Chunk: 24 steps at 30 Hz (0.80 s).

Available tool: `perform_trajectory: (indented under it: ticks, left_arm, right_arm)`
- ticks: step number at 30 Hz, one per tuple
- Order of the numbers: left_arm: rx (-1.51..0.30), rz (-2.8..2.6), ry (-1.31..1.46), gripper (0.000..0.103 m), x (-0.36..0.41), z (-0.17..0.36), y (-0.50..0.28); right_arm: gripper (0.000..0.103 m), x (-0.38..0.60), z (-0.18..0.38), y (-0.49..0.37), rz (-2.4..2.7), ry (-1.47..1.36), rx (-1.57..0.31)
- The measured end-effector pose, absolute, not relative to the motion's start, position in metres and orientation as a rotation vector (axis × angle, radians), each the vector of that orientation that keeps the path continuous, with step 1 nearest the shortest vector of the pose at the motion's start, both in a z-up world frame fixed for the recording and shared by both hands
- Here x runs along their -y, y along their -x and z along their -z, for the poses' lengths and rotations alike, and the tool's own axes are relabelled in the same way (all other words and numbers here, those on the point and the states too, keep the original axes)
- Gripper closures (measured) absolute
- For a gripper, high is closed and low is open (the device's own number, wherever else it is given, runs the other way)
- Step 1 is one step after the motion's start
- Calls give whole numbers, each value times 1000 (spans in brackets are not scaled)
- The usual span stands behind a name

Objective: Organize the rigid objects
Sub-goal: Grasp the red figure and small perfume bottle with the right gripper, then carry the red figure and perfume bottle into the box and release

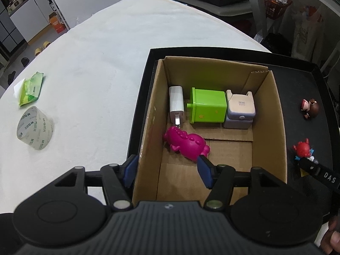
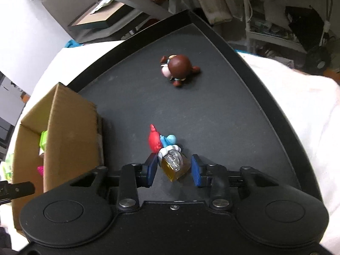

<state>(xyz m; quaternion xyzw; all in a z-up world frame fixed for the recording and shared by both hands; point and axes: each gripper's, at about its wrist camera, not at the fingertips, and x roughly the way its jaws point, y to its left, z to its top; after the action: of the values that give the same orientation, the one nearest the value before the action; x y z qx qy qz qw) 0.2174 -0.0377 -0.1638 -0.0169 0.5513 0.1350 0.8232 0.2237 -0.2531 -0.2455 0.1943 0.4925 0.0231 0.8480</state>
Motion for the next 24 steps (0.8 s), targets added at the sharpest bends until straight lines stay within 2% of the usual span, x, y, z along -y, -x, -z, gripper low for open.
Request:
perform_trajectory:
  ticks: [24]
  left_arm:
    - [-1119,-239,162,43,2,158,-199]
  right_arm:
    - [70,220,179,-210,-101,-265,-901]
